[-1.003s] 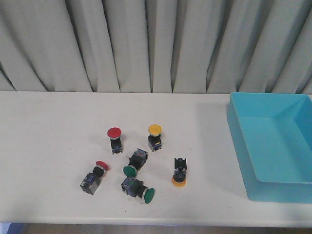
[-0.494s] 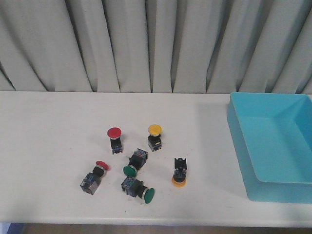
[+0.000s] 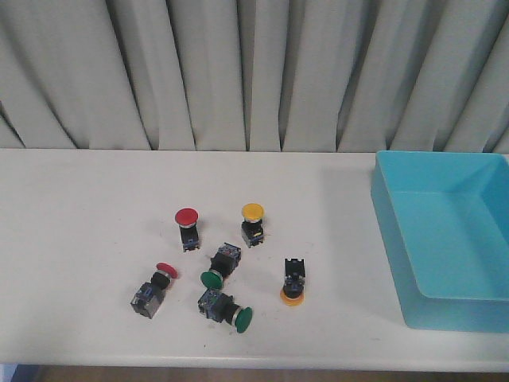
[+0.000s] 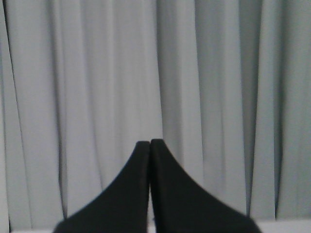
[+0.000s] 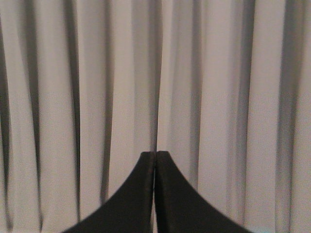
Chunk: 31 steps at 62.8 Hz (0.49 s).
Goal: Pick red and yellow buttons and place in box
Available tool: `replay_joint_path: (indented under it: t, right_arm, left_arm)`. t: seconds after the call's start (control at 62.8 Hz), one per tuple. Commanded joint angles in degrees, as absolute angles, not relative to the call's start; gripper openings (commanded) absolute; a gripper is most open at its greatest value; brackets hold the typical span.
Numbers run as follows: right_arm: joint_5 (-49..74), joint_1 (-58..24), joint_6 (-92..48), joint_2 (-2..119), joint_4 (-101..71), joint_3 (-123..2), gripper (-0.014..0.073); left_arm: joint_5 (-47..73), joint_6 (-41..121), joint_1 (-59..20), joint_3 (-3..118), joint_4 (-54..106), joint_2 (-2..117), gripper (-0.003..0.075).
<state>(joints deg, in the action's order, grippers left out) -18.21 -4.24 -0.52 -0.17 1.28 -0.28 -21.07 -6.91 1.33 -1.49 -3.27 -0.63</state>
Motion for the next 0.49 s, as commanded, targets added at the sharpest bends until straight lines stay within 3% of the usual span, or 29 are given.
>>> replay_joint_path:
  t: [0.0, 0.096, 0.255, 0.35, 0.478]
  right_arm:
    - [-36.64, -4.14, -5.47, 4.53, 0.33, -8.74, -0.0006]
    - [-33.23, -4.14, -7.47, 15.06, -0.88, -21.16, -0.0006]
    - [-16.97, -4.14, -10.05, 34.87, 0.0, -38.42, -0.0006]
    - [-11.9, -4.27, -9.99, 42.65, -0.33, -42.62, -0.0006]
    - [-14.3, -4.27, -9.92, 49.02, -0.71, -42.87, -0.0006]
  left_arm:
    - [-32.68, -7.46, 1.03, 5.68, -2.77, 3.07, -0.0006]
    - [-24.15, -7.46, 1.03, 19.14, -5.43, 12.48, -0.0006]
    - [-6.14, -7.45, 1.03, 39.23, -6.13, 27.9, -0.0006]
    - [2.54, -7.29, 1.03, 44.87, -6.13, 34.92, -0.0006]
    - [3.13, -7.35, 1.03, 45.79, -6.08, 42.98, -0.0006]
